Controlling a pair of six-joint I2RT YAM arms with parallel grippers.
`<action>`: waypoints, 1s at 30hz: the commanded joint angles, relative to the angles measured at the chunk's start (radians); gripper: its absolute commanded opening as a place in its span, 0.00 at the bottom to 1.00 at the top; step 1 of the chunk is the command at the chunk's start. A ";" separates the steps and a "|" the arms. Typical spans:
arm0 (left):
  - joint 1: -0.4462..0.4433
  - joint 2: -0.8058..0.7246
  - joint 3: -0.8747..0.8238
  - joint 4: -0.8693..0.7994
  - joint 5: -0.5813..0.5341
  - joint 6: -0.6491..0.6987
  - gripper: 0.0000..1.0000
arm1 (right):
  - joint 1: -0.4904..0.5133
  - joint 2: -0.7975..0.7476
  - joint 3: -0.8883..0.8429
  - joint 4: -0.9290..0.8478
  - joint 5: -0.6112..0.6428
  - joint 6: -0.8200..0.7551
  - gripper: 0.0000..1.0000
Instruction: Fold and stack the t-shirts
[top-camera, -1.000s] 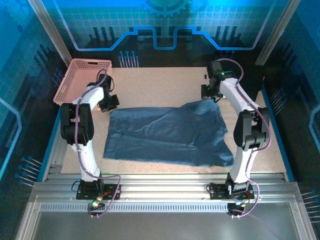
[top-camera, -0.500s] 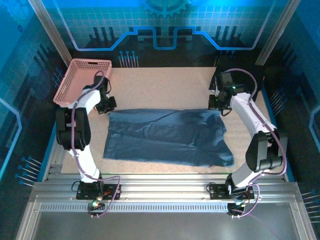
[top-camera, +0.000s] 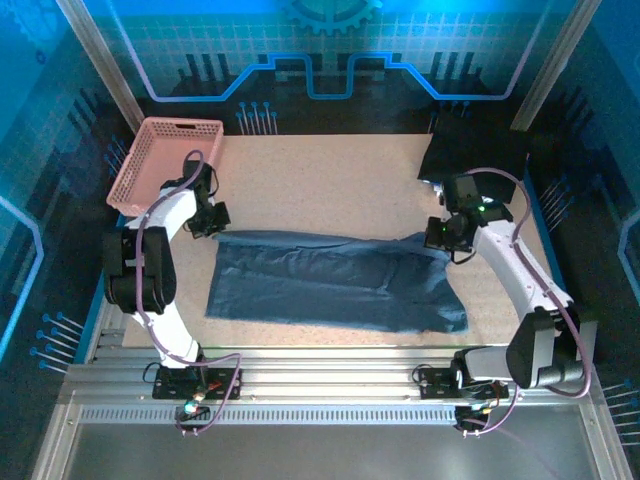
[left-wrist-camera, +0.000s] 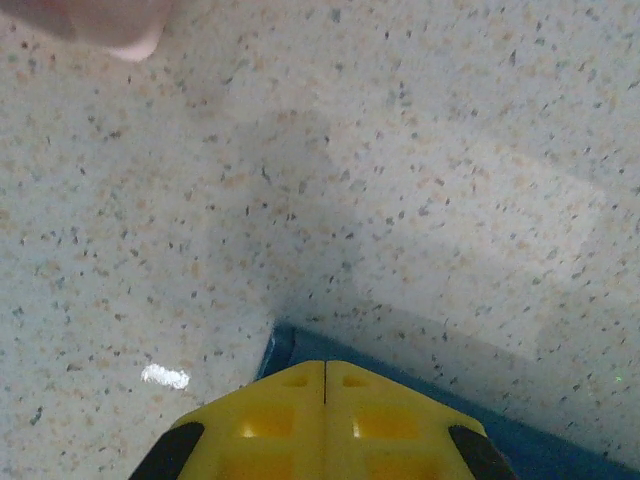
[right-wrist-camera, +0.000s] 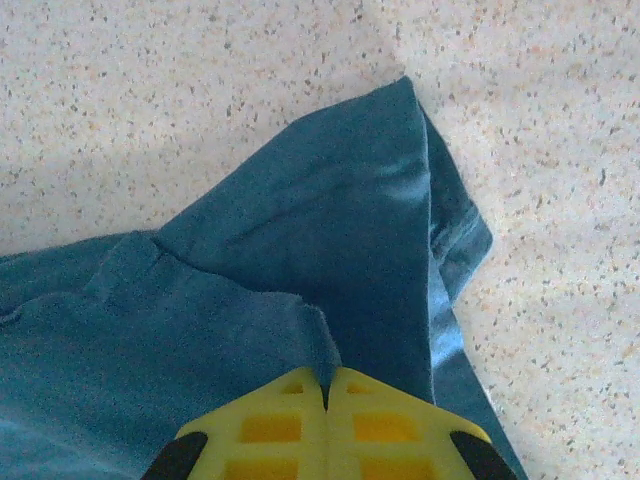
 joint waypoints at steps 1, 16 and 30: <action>0.017 -0.041 -0.040 -0.009 -0.024 -0.005 0.00 | -0.013 -0.051 -0.048 -0.029 -0.021 0.040 0.00; 0.022 -0.030 -0.143 0.001 -0.082 -0.032 0.00 | -0.006 -0.258 -0.302 -0.070 -0.098 0.134 0.00; 0.021 -0.035 -0.225 -0.011 -0.089 -0.103 0.47 | 0.050 -0.285 -0.438 -0.089 -0.066 0.284 0.42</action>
